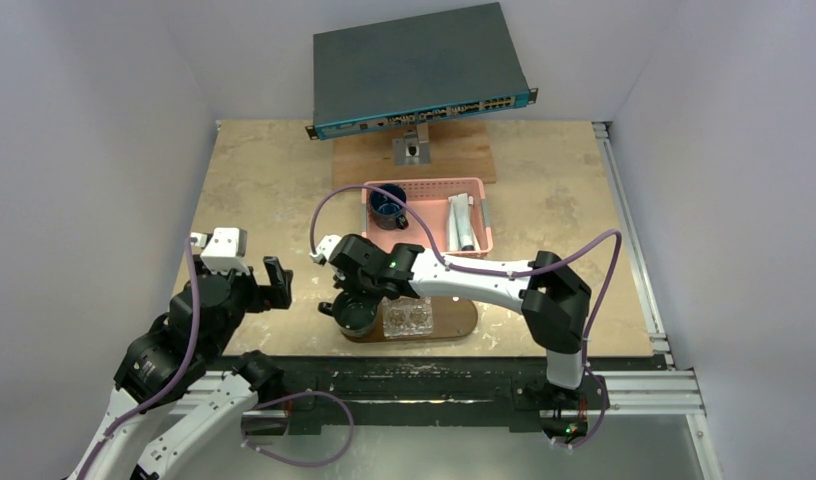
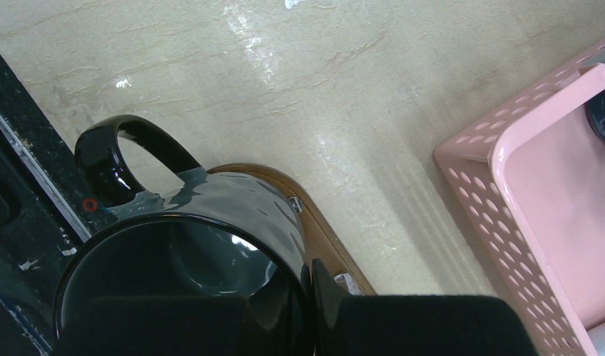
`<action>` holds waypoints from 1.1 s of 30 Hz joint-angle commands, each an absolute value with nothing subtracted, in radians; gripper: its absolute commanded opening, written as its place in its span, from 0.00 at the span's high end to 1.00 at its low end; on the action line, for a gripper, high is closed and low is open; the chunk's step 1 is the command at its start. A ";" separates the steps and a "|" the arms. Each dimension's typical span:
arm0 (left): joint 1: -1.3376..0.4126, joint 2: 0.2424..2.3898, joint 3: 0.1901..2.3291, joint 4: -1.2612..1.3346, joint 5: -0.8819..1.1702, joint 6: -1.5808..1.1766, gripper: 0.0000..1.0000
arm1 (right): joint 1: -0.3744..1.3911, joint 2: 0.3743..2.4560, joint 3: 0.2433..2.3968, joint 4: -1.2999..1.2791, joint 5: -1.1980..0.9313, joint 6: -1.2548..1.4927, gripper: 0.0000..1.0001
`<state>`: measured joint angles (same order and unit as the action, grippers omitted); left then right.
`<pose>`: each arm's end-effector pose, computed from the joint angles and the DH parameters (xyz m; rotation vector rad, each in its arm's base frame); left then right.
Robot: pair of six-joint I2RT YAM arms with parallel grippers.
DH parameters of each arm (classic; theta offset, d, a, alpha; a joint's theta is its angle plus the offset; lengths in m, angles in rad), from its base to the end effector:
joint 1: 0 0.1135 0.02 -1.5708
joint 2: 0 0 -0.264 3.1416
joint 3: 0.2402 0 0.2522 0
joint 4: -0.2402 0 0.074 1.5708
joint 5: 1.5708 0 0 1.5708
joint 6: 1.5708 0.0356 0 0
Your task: Prepare toiletry sets of a toothbrush and toothpaste on the tray
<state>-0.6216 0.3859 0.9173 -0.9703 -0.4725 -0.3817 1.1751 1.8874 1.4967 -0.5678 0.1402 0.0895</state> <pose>0.0516 -0.0170 0.3438 -0.0624 1.9623 -0.1832 0.1643 0.3804 0.2372 -1.2676 2.2107 0.3316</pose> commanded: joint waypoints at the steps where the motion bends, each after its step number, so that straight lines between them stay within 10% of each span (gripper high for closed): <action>1: -0.615 0.393 0.913 -0.960 -0.480 -0.384 0.00 | 1.178 1.834 1.493 -0.523 0.155 0.094 1.00; 33: -0.613 0.394 0.911 -0.960 -0.478 -0.385 0.00 | 1.176 1.737 1.529 -0.539 0.271 0.145 0.57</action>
<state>-0.6216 0.3862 0.9173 -0.9703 -0.4721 -0.3817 1.1763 1.7947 1.4811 -0.5510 0.1905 0.1223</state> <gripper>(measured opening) 0.998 0.424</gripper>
